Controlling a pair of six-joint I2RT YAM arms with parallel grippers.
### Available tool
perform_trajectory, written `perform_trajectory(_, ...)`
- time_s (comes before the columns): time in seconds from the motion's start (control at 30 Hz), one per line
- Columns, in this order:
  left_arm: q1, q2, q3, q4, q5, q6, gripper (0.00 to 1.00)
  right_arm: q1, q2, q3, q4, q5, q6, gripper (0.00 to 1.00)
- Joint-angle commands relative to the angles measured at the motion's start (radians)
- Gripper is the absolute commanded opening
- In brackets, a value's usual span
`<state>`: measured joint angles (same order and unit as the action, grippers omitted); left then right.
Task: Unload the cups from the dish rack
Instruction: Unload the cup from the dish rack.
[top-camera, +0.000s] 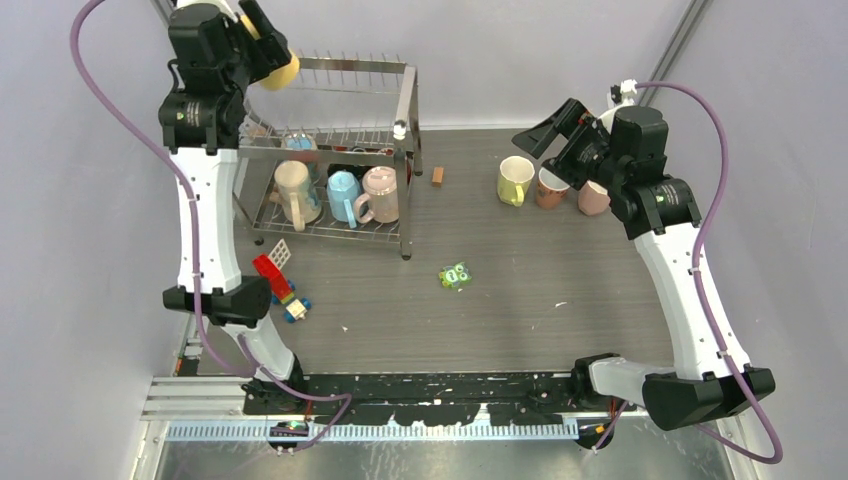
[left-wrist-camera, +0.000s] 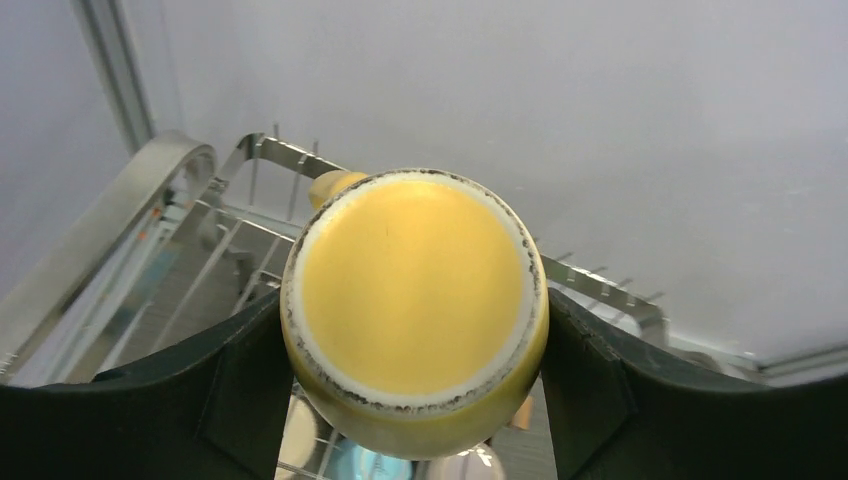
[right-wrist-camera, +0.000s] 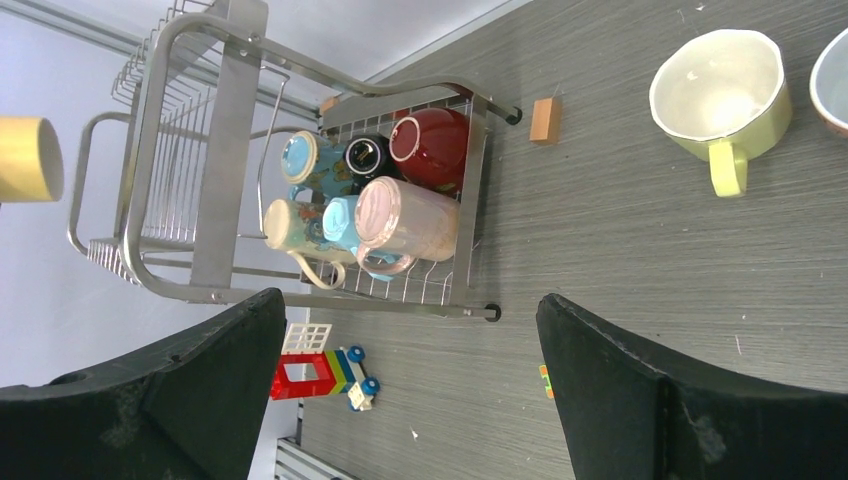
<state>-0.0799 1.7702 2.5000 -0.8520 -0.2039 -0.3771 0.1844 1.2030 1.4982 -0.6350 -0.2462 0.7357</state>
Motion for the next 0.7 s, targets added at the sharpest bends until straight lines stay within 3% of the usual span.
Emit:
perform_trajectory(0.0,0.002,-0.09,0.054,0.09,0.161,-0.141,0.0,0.007,-0.013,0.018,0.06,-0.024,-0.004,1.0)
perform_trajectory(0.3,-0.048,-0.158,-0.073,0.224,0.405,-0.366,0.0,0.011,-0.036,-0.003,0.1,-0.039,0.002,1.0)
perform_trajectory(0.67,-0.263,-0.126,-0.168,0.383,0.517,-0.593,0.0,0.022,-0.107,-0.08,0.278,-0.129,0.045,1.0)
